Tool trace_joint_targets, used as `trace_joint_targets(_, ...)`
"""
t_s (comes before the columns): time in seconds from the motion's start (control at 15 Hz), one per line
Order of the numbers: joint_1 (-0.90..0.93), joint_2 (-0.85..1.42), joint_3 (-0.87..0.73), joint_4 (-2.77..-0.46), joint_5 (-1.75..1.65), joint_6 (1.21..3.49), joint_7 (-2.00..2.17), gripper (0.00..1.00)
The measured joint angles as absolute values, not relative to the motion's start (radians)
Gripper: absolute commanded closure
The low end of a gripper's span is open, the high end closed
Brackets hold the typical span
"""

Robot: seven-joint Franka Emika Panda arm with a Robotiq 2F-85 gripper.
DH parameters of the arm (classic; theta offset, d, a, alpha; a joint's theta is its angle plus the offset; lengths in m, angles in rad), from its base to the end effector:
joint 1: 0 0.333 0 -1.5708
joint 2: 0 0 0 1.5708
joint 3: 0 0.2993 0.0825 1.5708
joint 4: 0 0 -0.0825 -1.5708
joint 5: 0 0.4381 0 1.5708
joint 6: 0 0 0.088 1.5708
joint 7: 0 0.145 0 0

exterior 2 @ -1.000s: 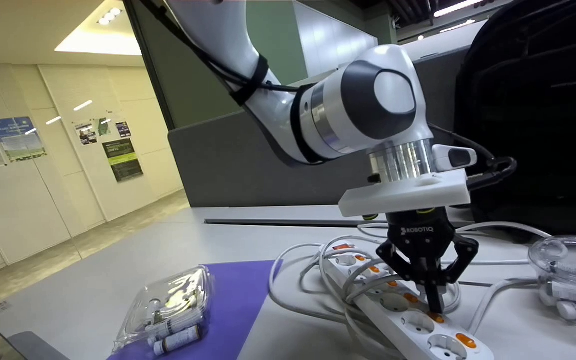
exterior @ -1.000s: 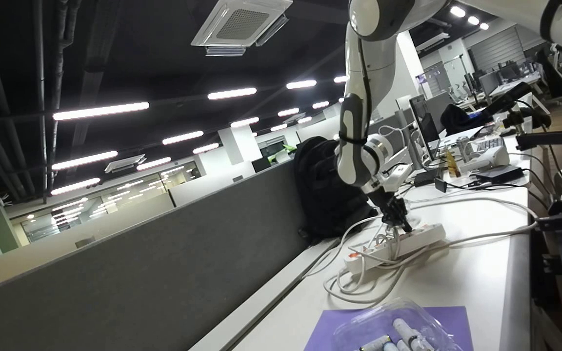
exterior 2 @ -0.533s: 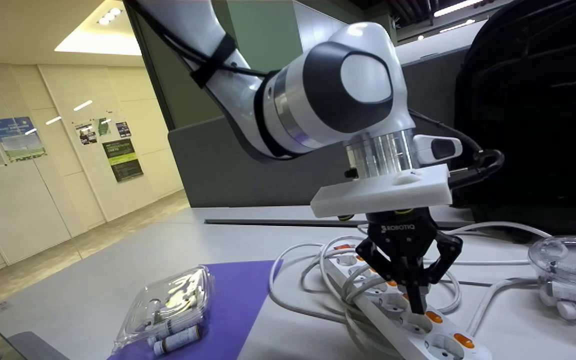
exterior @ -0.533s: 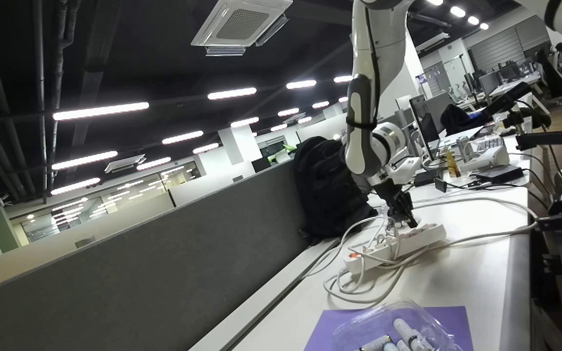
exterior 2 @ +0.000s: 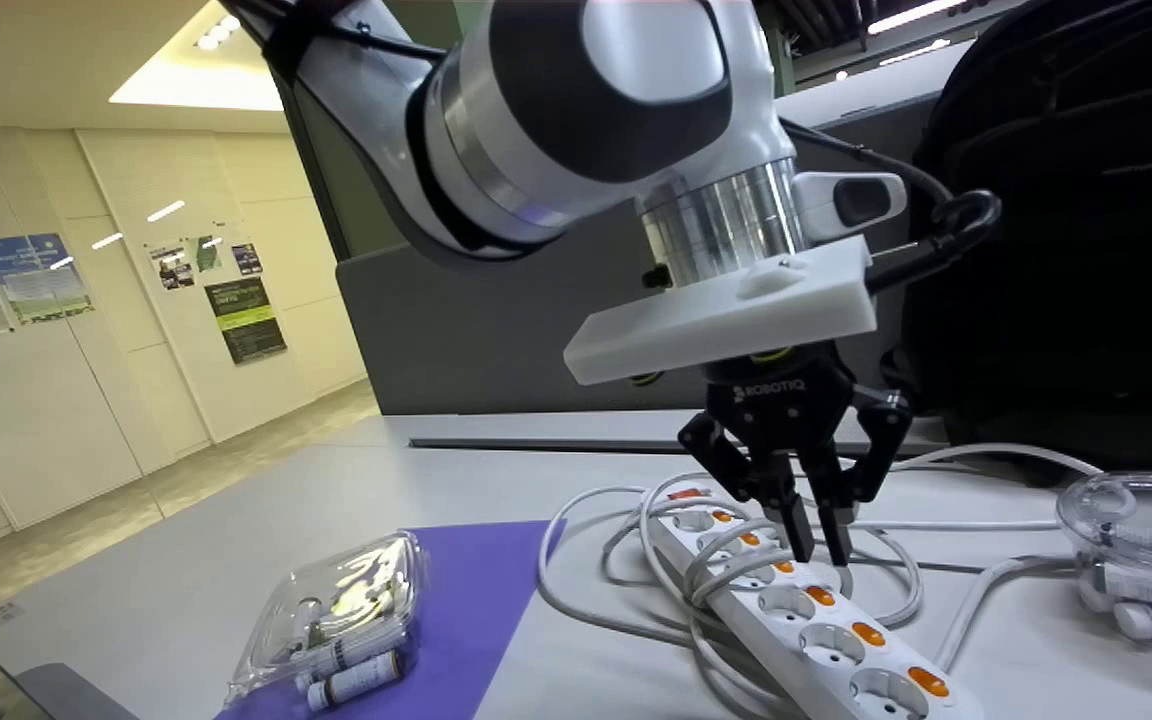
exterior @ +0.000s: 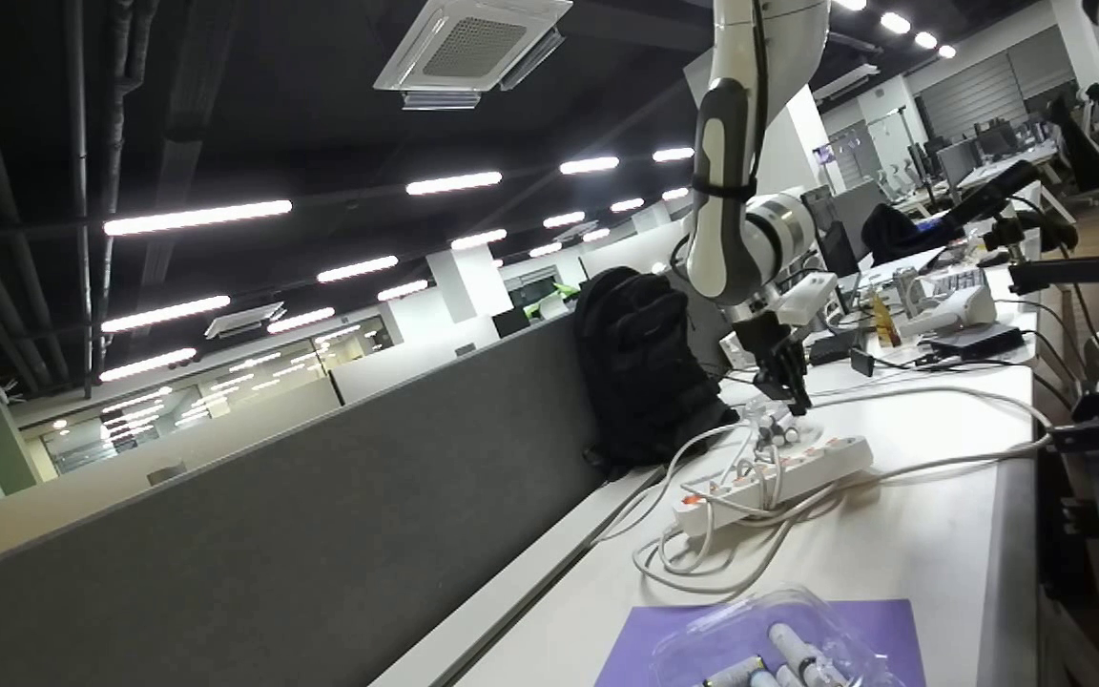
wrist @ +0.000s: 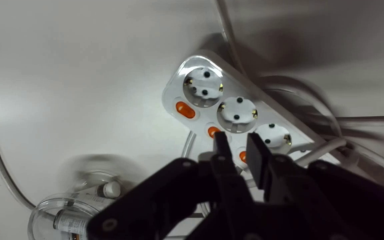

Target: Turn off the second switch from the right of the adaptor.

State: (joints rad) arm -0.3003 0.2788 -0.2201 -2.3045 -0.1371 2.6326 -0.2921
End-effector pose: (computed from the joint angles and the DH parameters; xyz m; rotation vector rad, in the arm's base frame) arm 0.4827 -0.2842 0.1335 2.9977 -0.1505 -0.0045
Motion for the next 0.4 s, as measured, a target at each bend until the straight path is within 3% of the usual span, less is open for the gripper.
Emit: trace_joint_targets(0.4, -0.300, 0.234, -0.230, -2.304, -0.114, 2.563, -0.286, 0.07)
